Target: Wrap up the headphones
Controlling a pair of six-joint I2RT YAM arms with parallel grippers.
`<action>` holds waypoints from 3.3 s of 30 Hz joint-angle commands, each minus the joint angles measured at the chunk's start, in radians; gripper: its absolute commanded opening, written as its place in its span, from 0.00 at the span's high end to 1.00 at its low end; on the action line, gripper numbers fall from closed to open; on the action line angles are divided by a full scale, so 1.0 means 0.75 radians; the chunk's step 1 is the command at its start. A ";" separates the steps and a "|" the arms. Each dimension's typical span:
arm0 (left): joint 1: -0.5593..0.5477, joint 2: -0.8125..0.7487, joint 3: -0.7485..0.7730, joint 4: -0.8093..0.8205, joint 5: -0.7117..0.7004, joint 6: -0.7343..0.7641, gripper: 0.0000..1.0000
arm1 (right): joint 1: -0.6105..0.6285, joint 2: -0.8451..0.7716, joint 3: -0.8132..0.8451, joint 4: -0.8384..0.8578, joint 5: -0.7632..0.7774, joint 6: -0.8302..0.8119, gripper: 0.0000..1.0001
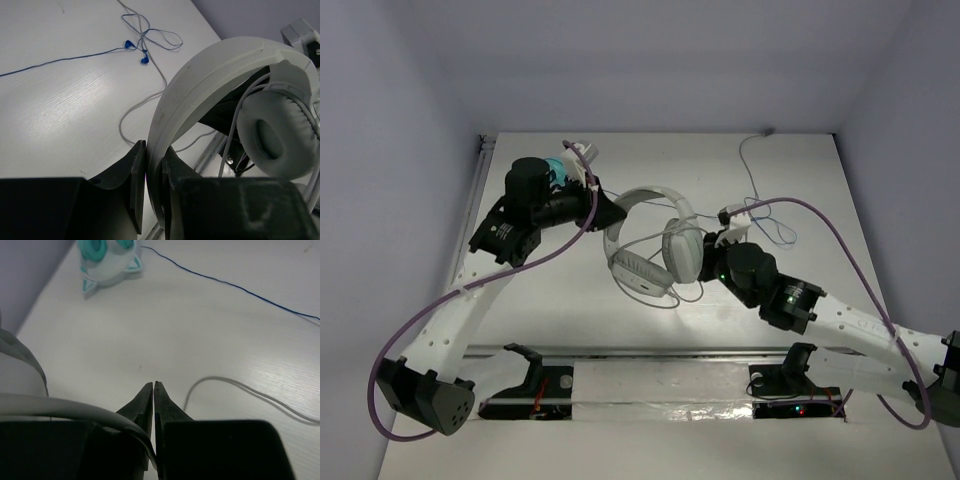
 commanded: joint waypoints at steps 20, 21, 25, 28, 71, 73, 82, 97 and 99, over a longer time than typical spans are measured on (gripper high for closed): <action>0.034 -0.001 0.188 0.395 0.327 -0.466 1.00 | -0.186 -0.028 -0.295 0.728 -0.434 0.039 0.48; 0.034 -0.001 0.208 0.401 0.329 -0.487 1.00 | -0.186 0.009 -0.299 0.755 -0.430 0.039 0.48; 0.034 0.001 0.239 0.472 0.353 -0.605 1.00 | -0.198 0.103 -0.307 0.822 -0.428 0.049 0.44; 0.065 0.007 0.249 0.574 0.372 -0.746 1.00 | -0.198 0.178 -0.315 0.876 -0.408 0.062 0.44; 0.165 0.091 0.270 0.789 -0.554 -1.059 1.00 | 0.155 0.555 -0.195 0.688 -0.365 0.211 1.00; 0.165 0.099 0.243 0.800 -0.659 -1.066 1.00 | 0.206 0.555 -0.154 0.584 -0.322 0.217 1.00; 0.138 0.155 0.108 0.769 -1.057 -0.892 1.00 | 0.466 0.545 0.116 0.058 -0.048 0.160 1.00; -0.139 0.388 0.131 0.634 -1.743 -0.291 1.00 | 0.689 0.441 0.676 -0.641 0.116 0.019 1.00; -0.211 0.449 0.143 0.587 -1.798 -0.184 1.00 | 0.689 0.404 0.777 -0.711 0.138 -0.020 1.00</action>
